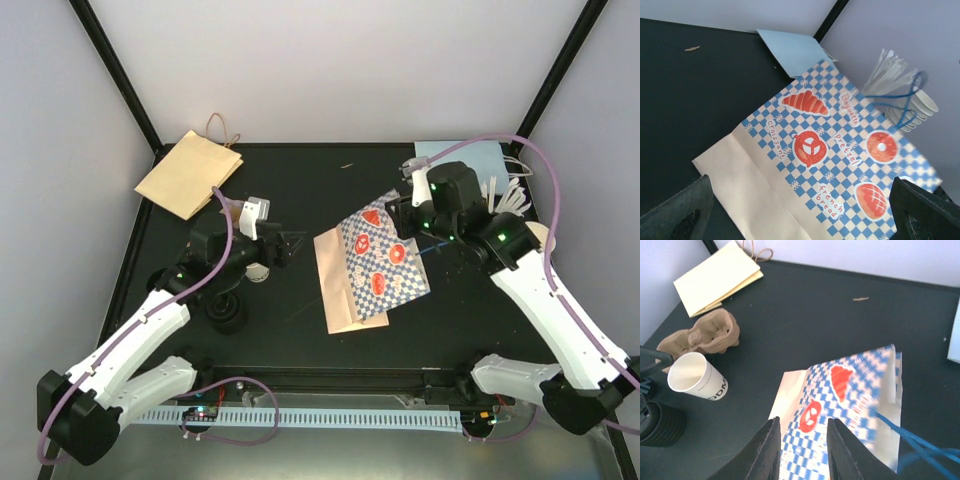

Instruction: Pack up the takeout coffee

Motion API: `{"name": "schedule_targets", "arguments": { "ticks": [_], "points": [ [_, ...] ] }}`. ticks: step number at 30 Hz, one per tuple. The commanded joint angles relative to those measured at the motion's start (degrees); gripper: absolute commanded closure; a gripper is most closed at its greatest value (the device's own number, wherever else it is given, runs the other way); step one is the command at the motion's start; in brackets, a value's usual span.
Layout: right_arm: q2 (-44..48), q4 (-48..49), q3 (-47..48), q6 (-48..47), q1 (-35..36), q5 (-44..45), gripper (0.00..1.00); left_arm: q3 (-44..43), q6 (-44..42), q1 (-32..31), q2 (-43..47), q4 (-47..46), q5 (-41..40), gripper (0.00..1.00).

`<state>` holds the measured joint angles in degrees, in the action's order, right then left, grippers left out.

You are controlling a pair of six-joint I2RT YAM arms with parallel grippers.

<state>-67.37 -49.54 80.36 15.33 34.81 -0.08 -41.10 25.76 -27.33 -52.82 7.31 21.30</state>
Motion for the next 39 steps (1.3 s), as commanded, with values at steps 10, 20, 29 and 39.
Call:
{"name": "schedule_targets", "arguments": {
  "ticks": [10, 20, 29, 39],
  "points": [
    [7.3, -2.4, -1.6, 1.1, 0.3, 11.6, 0.7, -6.6, 1.6, -8.6, -3.5, -0.3, -1.9, 0.01],
    [14.0, -1.3, -14.5, 6.3, -5.3, 11.9, 0.7, -14.2, -2.2, -20.4, -11.3, 3.0, -12.9, 0.01],
    [16.7, 7.1, -28.9, 11.8, -17.9, 1.4, 0.54, -20.5, -4.4, -24.0, -20.1, 6.7, -15.2, 0.01],
    [12.7, 17.9, -37.4, 23.3, -30.1, -7.2, 0.43, -18.2, -5.7, -24.0, -19.1, 5.3, -14.0, 0.01]
  ]
}}
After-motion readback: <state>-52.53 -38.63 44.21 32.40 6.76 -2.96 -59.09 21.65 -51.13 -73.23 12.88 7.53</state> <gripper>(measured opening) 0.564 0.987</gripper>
